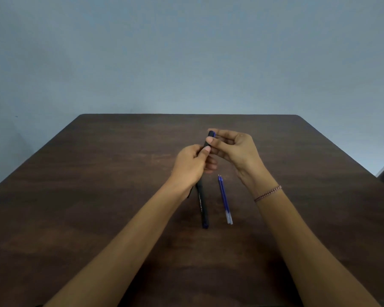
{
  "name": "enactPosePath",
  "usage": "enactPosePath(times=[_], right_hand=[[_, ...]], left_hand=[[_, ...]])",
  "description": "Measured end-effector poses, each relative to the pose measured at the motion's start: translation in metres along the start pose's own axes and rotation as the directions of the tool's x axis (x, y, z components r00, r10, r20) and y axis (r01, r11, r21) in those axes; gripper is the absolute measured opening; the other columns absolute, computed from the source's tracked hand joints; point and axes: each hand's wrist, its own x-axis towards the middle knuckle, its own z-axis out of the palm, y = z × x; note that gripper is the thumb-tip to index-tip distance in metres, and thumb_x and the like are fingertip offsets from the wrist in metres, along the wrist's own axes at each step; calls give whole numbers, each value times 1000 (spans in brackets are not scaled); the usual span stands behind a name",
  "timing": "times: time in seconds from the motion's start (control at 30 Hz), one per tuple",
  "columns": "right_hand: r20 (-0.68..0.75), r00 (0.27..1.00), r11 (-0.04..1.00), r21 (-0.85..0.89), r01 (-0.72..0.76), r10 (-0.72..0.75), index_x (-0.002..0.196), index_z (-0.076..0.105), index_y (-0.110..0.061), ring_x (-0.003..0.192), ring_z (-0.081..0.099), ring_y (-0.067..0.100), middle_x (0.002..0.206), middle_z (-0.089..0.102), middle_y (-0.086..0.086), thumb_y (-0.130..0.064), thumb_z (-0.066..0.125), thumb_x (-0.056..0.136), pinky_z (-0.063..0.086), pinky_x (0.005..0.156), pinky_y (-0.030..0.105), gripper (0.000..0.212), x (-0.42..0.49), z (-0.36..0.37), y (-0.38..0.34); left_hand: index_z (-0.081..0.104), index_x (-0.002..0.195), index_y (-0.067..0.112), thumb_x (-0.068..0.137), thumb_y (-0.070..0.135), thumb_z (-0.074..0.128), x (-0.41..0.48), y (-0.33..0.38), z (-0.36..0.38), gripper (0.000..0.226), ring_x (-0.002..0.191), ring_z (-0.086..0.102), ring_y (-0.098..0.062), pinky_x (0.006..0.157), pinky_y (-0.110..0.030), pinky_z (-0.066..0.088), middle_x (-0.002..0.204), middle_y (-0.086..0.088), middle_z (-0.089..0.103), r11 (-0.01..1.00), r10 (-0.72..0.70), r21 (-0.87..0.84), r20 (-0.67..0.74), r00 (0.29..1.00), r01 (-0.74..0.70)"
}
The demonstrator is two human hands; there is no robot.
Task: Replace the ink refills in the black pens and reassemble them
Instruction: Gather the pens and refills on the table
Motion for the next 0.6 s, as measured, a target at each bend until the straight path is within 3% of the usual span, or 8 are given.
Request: enactPosePath(times=[0.13, 0.23, 0.37, 0.43, 0.5, 0.6], right_hand=[[-57, 998, 1000, 24, -6, 7, 93, 68, -12, 78, 64, 12, 83, 68, 3, -8, 69, 80, 56, 76, 21, 13, 1, 1, 3], [-22, 997, 996, 39, -79, 80, 93, 69, -11, 74, 59, 12, 78, 64, 3, -16, 58, 90, 51, 82, 29, 13, -2, 5, 5], [82, 977, 970, 127, -208, 198, 96, 62, -10, 70, 62, 14, 90, 67, 4, -24, 36, 100, 49, 49, 21, 29, -11, 25, 8], [88, 972, 942, 241, -233, 218, 91, 55, -11, 79, 65, 17, 91, 68, 7, -22, 31, 102, 53, 57, 22, 28, -14, 34, 12], [59, 972, 906, 352, -235, 229, 85, 50, -12, 79, 66, 17, 83, 67, 7, -21, 32, 102, 55, 69, 26, 26, -16, 41, 15], [-32, 973, 890, 411, -196, 229, 78, 47, -13, 68, 59, 16, 70, 58, 3, -21, 36, 101, 51, 65, 24, 27, -18, 48, 20]], left_hand=[[60, 96, 8, 101, 20, 34, 2, -4, -2, 29, 62, 56, -11, 61, -19, 50, 71, -3, 58, 999, -17, 47, 53, 998, 15], [58, 88, 13, 100, 22, 34, 1, -10, -5, 29, 57, 47, -9, 54, -20, 42, 65, 2, 52, 996, 5, 91, 70, 998, -11], [56, 109, 15, 101, 25, 33, 0, -11, 1, 27, 53, 50, -6, 49, -20, 44, 67, -1, 52, 998, 9, 58, 11, 1000, -9], [55, 122, 20, 100, 26, 34, -1, -15, 3, 31, 84, 65, -15, 75, -31, 53, 92, -11, 65, 997, 16, 81, -32, 999, -14], [52, 129, 21, 100, 24, 34, -2, -17, 6, 34, 110, 58, -21, 97, -38, 47, 118, -10, 62, 998, 9, 61, -63, 998, -5], [52, 131, 24, 100, 24, 33, -3, -19, 11, 36, 115, 52, -12, 90, -23, 39, 127, -2, 59, 988, 53, 151, -119, 992, -34]])
